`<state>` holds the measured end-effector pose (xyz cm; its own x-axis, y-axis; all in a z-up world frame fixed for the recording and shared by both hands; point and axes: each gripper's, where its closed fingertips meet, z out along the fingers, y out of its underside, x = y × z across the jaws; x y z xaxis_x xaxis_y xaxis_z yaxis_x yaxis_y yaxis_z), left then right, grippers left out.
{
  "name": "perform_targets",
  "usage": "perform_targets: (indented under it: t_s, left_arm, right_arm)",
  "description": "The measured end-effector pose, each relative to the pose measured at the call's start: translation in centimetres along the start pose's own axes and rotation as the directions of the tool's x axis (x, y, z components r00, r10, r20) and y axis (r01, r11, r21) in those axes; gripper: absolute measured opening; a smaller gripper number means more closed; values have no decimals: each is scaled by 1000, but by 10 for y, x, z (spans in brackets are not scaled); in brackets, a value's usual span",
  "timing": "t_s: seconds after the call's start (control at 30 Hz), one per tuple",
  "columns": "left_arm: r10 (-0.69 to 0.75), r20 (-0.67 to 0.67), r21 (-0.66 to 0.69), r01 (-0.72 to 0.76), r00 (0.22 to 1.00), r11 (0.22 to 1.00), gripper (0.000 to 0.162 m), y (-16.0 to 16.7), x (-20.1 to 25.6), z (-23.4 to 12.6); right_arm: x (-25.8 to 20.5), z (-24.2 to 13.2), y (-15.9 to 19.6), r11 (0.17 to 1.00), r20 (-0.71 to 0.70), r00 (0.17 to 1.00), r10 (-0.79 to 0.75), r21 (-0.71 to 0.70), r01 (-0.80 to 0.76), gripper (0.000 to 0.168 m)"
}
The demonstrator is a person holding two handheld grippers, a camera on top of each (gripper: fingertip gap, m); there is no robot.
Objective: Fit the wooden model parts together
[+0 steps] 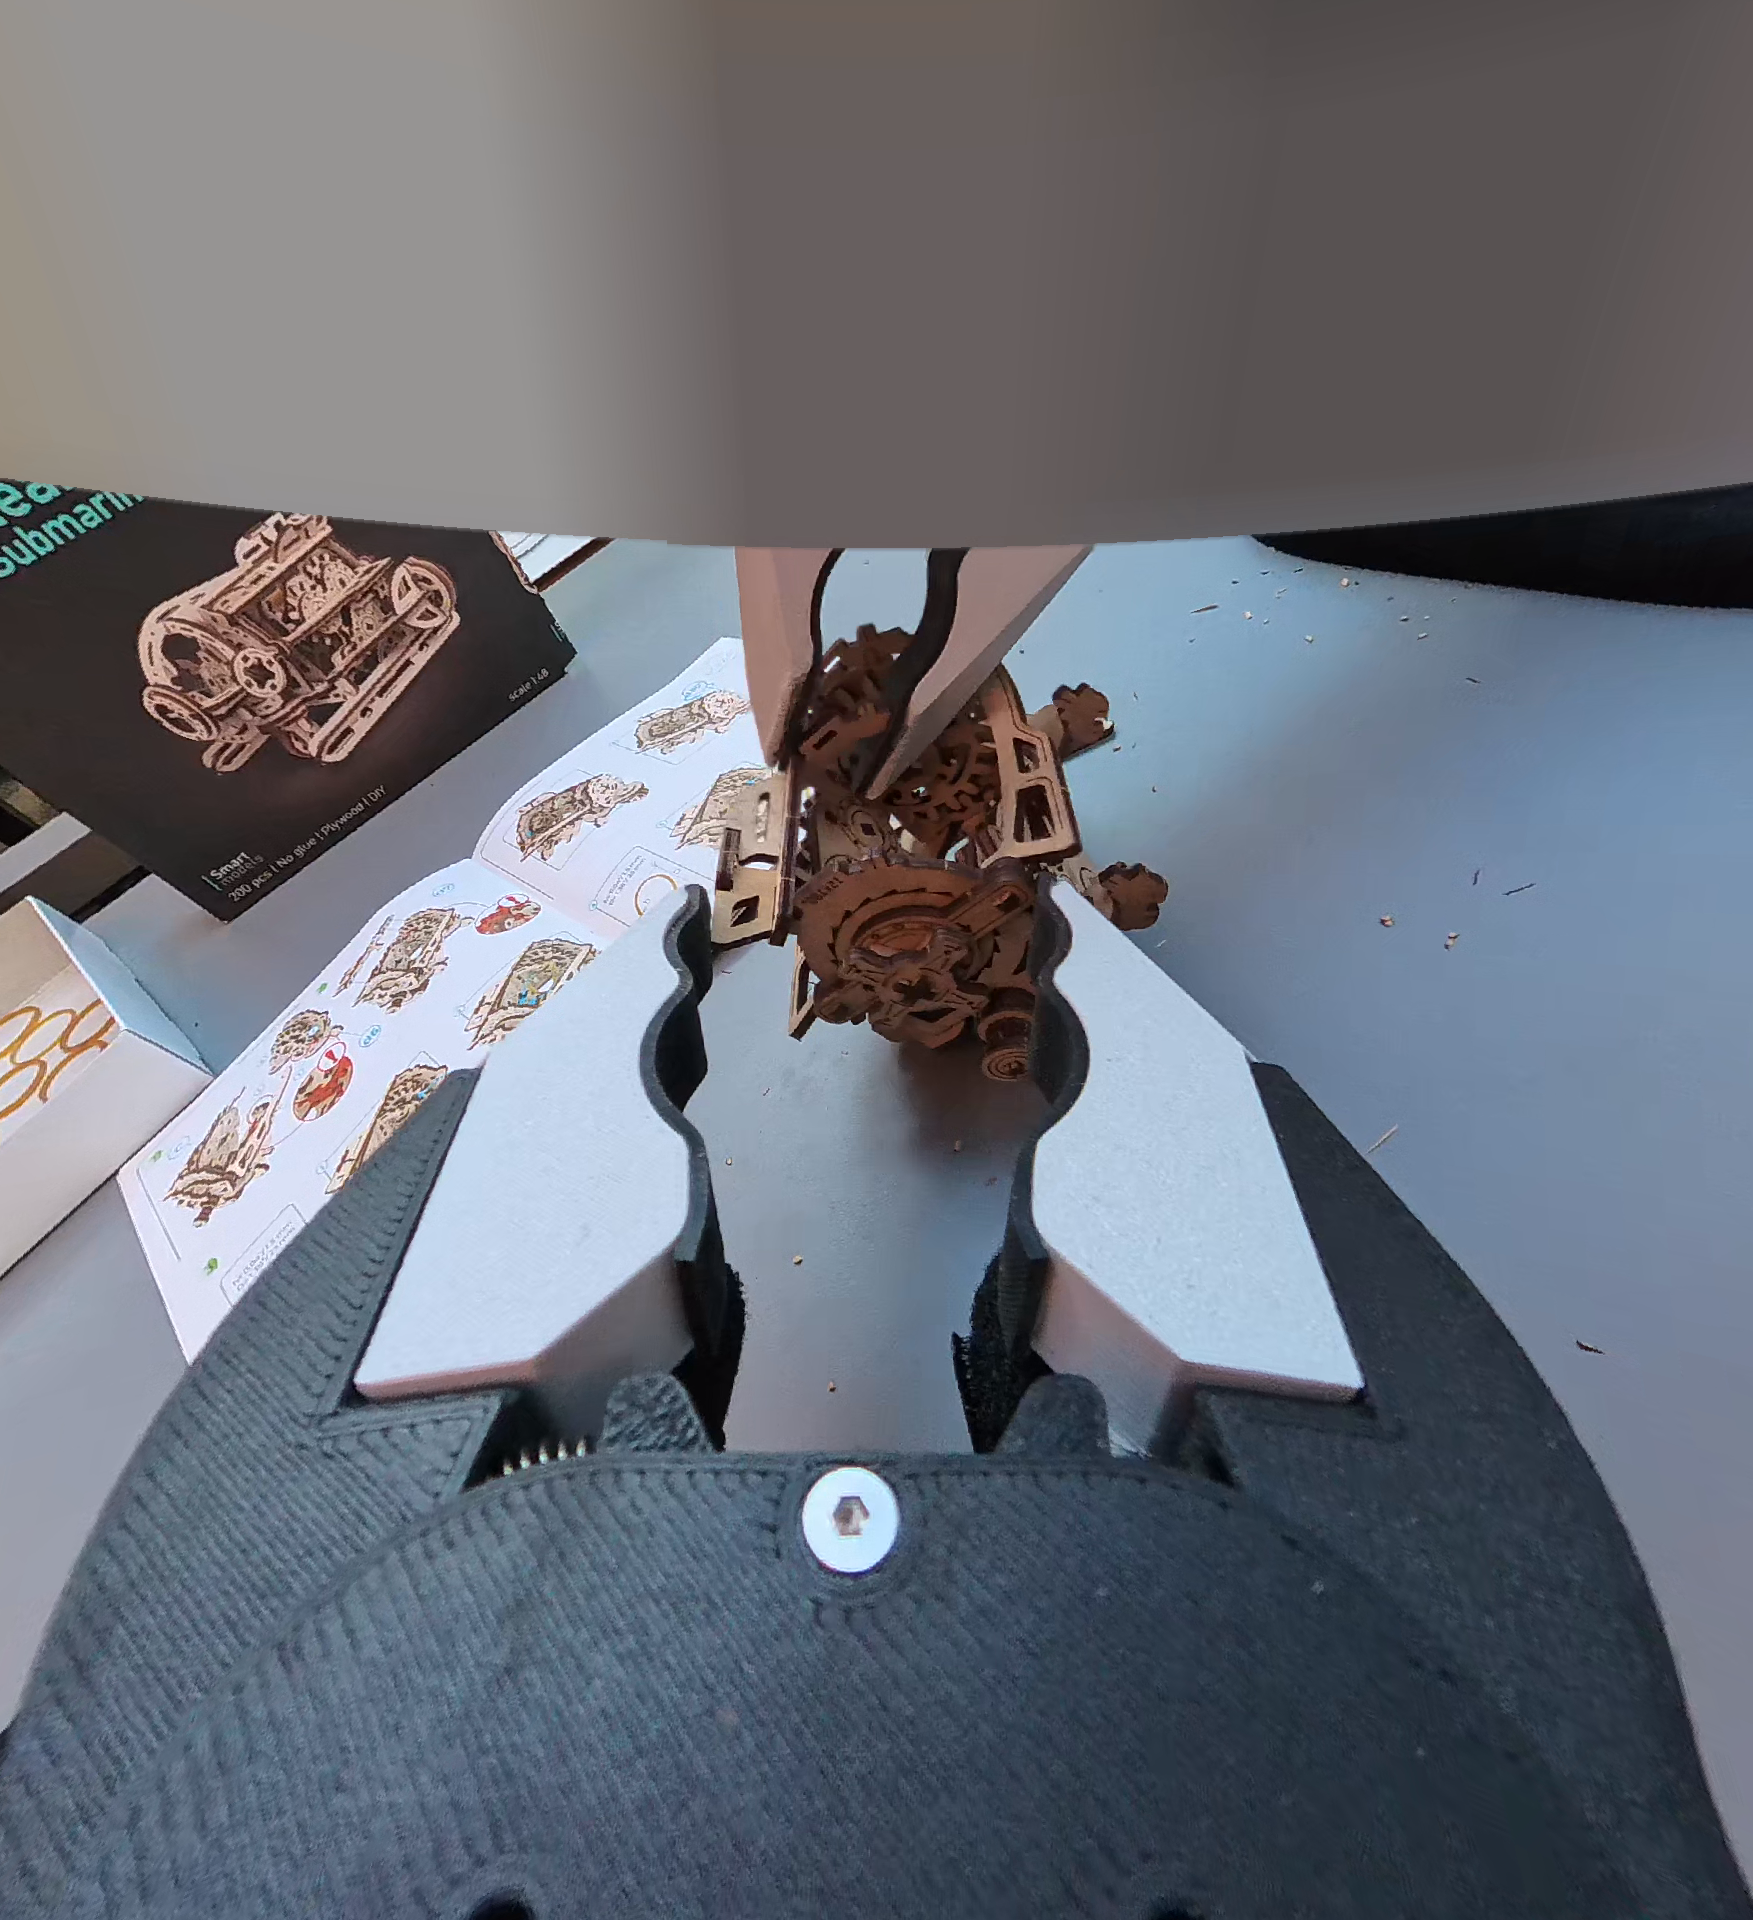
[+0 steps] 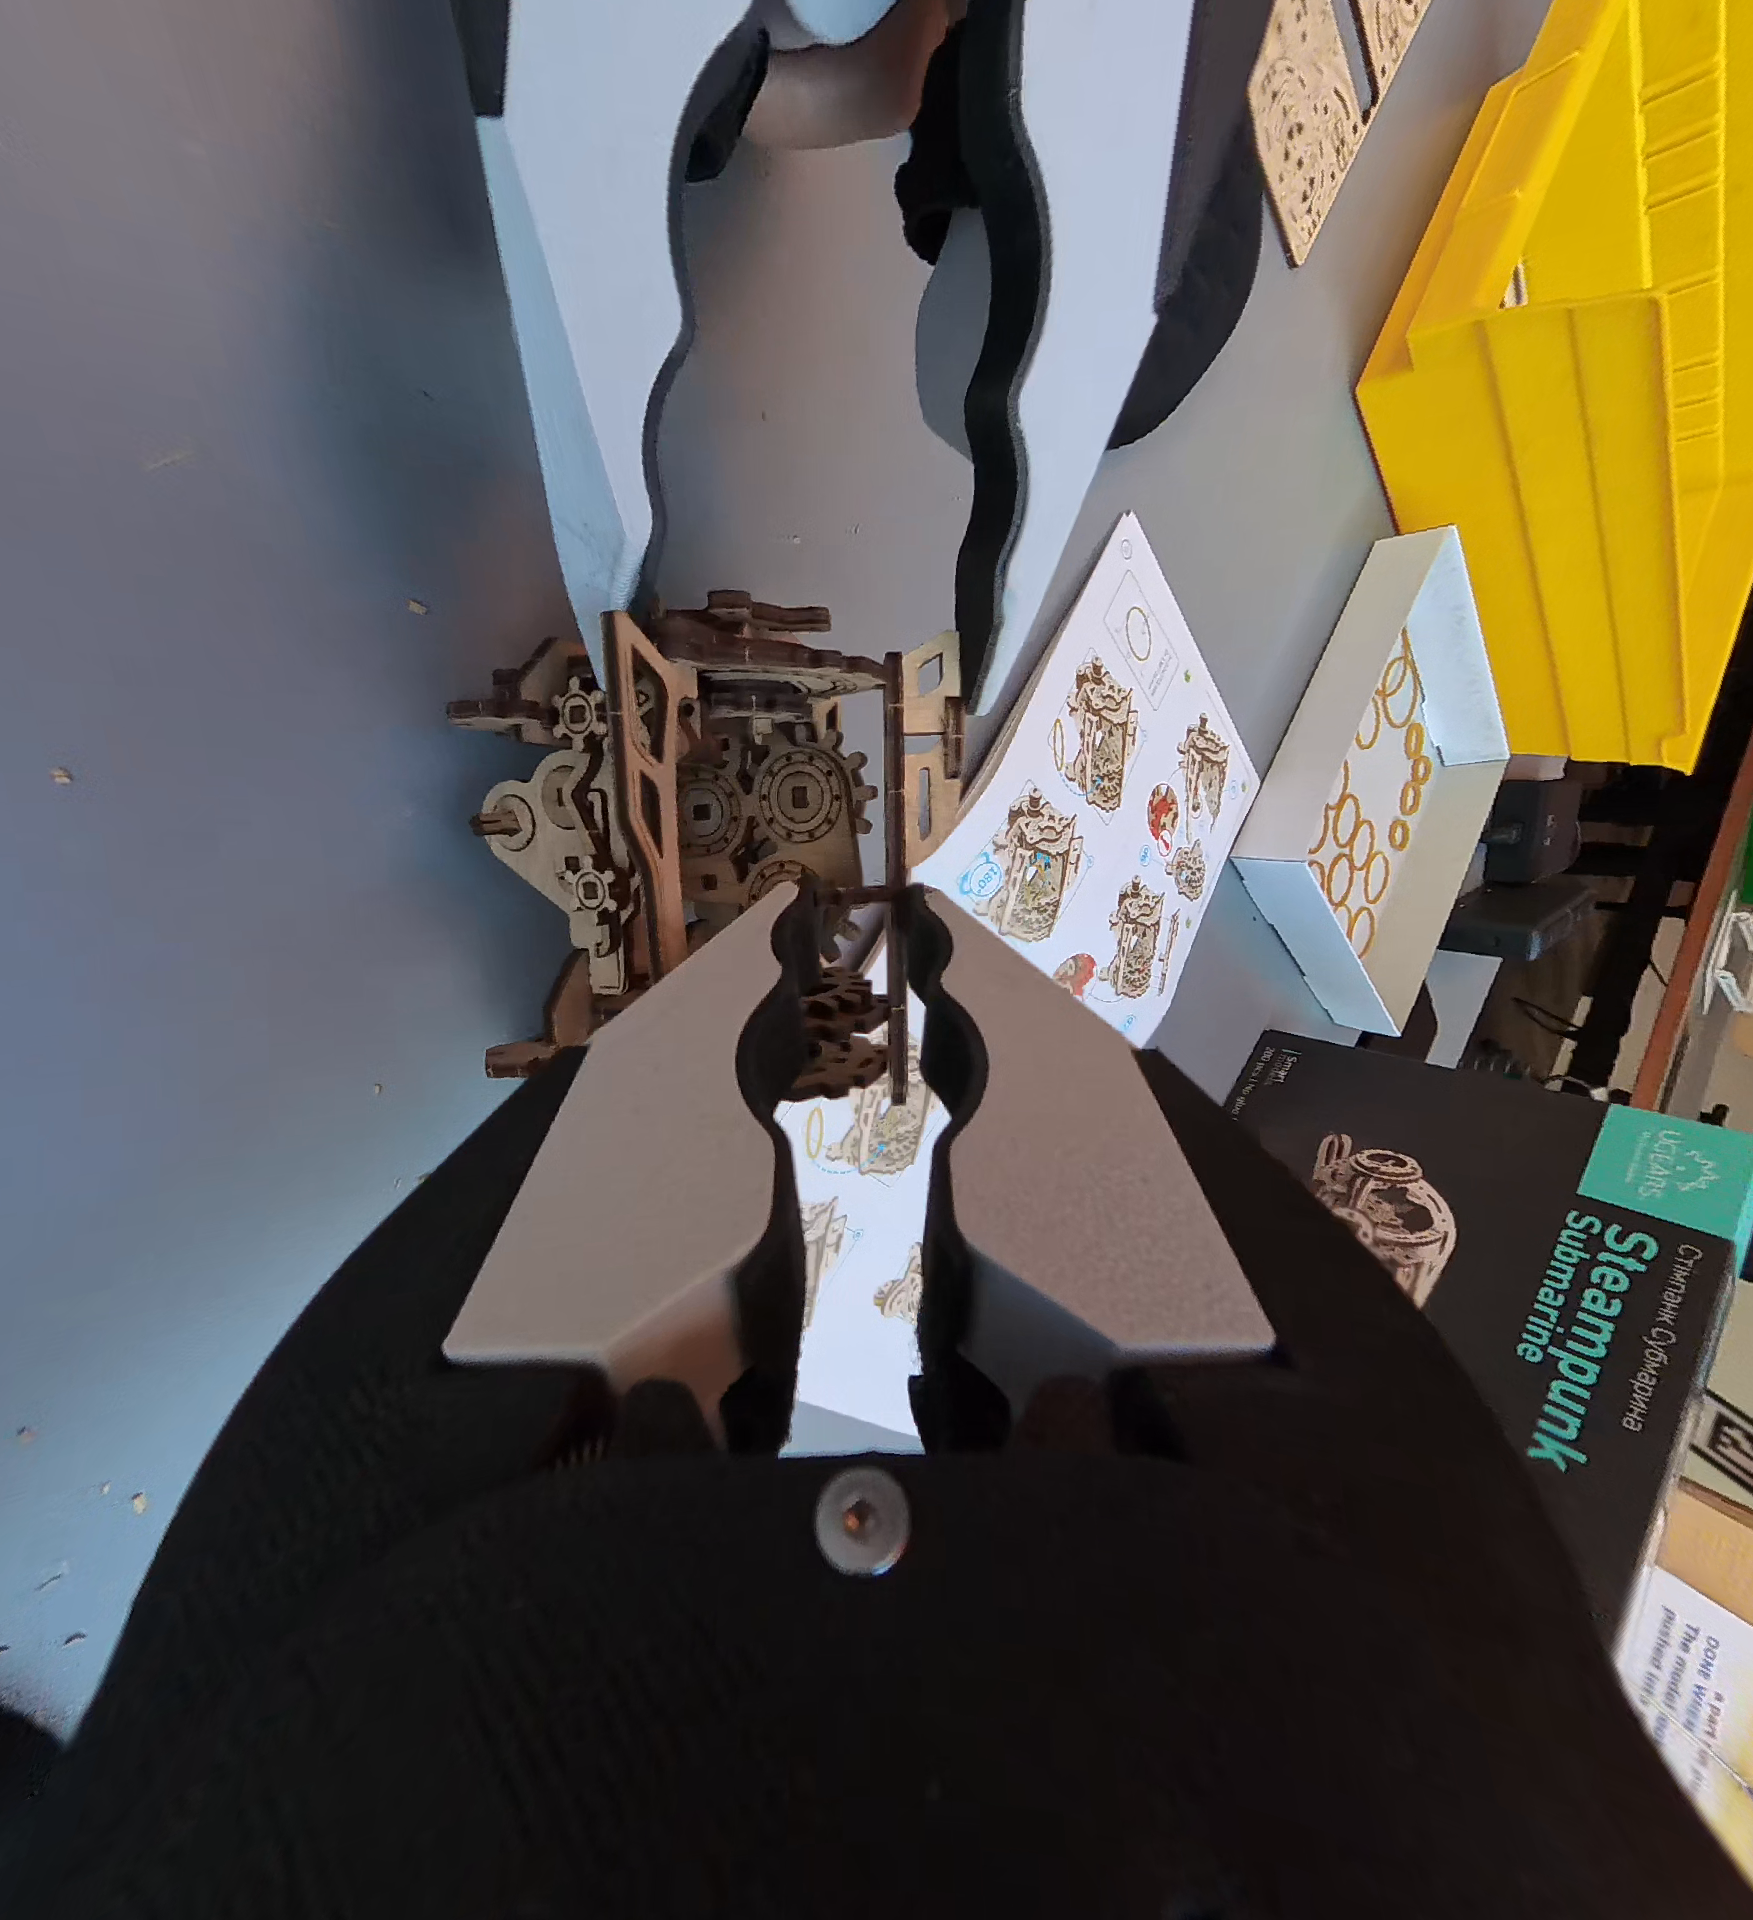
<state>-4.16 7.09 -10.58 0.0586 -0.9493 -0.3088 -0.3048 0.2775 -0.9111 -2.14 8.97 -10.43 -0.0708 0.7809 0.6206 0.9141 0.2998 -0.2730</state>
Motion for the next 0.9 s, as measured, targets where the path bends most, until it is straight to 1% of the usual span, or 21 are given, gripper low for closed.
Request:
perform_targets:
  t_s: [0.53,0.9]
  left_arm:
    - [3,5,8,-3,1000,1000,61,-1,0,0]
    - [22,6,10,-22,1000,1000,59,-1,1,-1]
  right_arm:
    - [-1,0,-1,994,67,993,99,42,-102,14]
    - [-1,-1,-1,984,187,968,166,29,-174,15]
